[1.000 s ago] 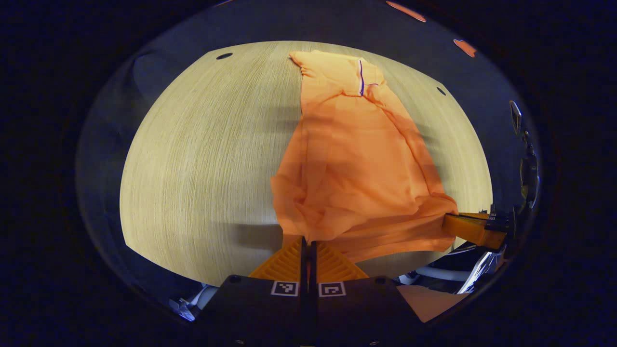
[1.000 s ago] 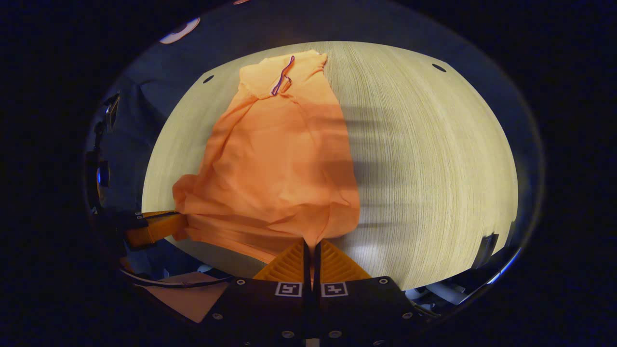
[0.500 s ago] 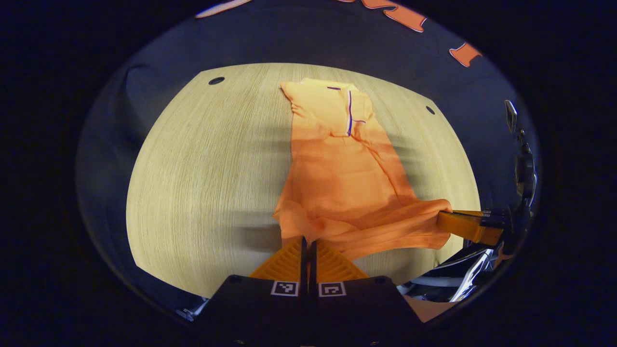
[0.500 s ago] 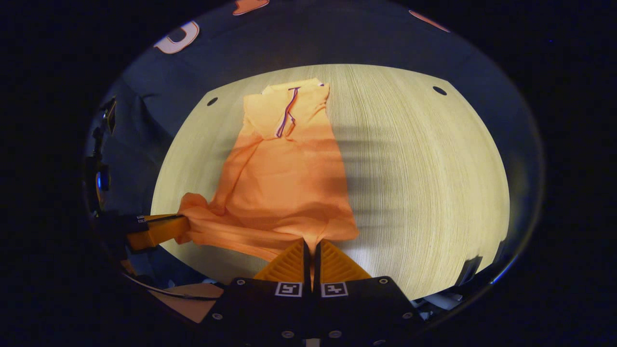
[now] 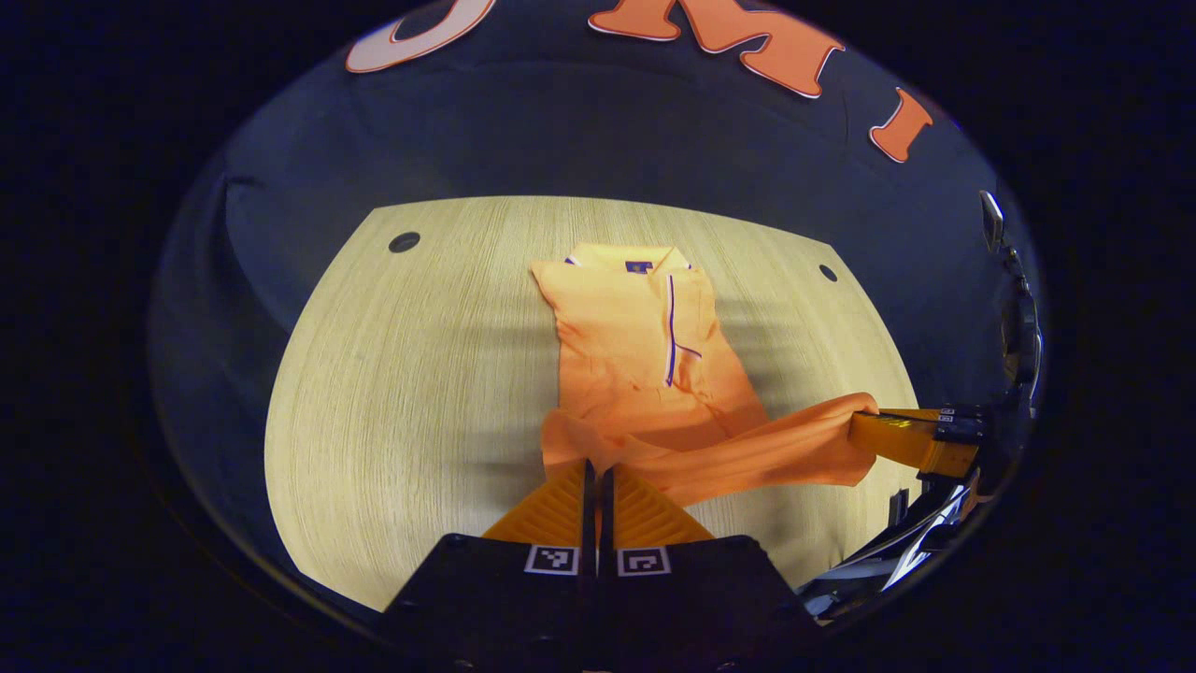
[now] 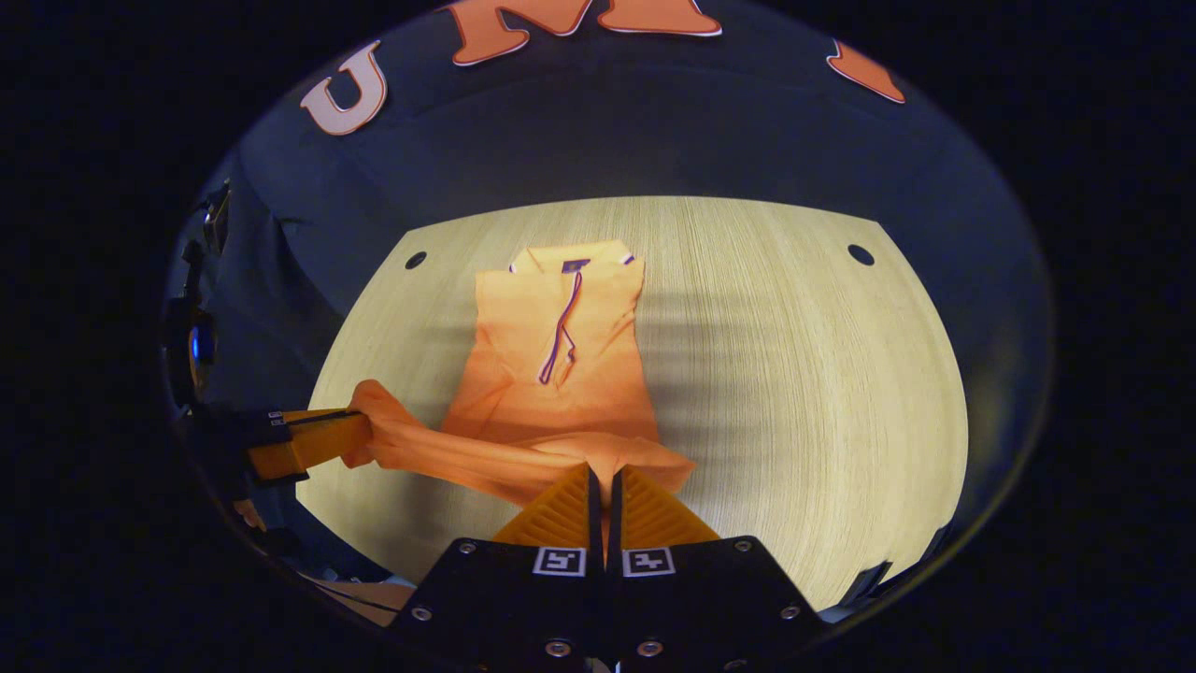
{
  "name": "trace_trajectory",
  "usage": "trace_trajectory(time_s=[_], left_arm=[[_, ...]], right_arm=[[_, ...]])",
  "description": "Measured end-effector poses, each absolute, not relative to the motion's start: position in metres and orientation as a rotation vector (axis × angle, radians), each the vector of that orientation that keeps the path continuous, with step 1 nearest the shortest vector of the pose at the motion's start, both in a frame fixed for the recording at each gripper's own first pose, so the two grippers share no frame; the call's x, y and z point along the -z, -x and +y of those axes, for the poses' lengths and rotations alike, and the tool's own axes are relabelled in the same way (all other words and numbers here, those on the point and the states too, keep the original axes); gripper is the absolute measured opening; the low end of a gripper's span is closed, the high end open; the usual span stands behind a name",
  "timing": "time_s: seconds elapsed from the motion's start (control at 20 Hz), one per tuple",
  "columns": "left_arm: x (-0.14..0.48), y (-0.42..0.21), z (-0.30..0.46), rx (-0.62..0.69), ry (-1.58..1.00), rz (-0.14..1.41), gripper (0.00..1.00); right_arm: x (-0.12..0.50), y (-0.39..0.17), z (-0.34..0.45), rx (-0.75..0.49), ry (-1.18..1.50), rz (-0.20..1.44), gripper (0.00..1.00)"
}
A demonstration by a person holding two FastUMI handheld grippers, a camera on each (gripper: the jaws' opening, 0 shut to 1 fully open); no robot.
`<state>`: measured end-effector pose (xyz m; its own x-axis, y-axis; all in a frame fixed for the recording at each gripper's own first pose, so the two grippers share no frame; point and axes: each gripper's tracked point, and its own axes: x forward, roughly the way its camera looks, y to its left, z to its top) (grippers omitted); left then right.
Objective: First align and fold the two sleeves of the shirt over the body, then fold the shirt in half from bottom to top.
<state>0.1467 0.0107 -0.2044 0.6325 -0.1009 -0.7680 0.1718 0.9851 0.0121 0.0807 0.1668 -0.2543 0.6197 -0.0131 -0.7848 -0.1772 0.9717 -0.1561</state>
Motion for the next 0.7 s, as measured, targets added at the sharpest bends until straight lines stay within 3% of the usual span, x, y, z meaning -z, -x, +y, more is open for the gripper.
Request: trace_trajectory(time_s=[0.35,0.7], left_arm=[[0.168,-0.227,0.008,0.141,-0.083,0.774,0.01],[0.175,-0.3,0.009,0.13,-0.087,0.768,0.01]], right_arm=[[0.219,-0.146,0.181,-0.078,0.188,0.802,0.0],[0.236,-0.216,0.188,-0.06,0.201,0.813,0.0]])
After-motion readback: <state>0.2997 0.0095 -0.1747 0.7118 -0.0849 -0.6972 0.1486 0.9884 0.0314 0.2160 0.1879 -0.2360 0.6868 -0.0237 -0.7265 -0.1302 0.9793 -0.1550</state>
